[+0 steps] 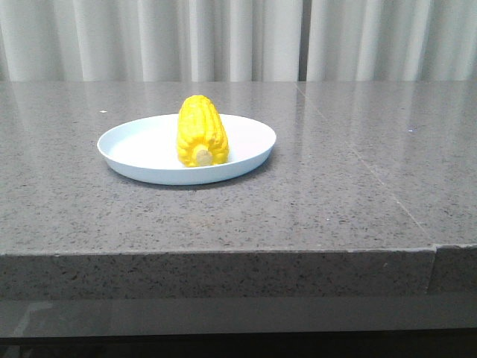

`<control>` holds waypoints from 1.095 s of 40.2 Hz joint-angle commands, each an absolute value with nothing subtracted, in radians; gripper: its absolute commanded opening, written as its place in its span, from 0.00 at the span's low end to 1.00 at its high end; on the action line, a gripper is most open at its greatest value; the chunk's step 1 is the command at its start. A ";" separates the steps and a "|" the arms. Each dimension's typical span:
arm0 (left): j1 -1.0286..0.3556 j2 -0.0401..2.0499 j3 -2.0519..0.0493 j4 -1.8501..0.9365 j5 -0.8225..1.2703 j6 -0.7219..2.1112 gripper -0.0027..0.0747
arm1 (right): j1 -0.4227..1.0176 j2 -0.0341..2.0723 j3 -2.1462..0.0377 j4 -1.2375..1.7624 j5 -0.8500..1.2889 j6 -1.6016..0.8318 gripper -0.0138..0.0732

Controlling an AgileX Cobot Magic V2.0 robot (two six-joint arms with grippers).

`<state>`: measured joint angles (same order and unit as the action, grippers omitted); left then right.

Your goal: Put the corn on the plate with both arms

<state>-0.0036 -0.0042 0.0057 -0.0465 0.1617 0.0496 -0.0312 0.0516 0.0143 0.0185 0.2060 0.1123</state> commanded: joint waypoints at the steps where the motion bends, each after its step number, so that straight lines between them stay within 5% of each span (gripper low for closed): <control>1: -0.002 -0.025 0.009 -0.053 0.075 0.040 0.01 | -0.037 0.034 0.010 0.036 0.113 0.080 0.08; 44: -0.002 -0.023 0.009 -0.053 0.073 0.040 0.01 | -0.034 -0.023 0.011 0.037 0.228 0.063 0.08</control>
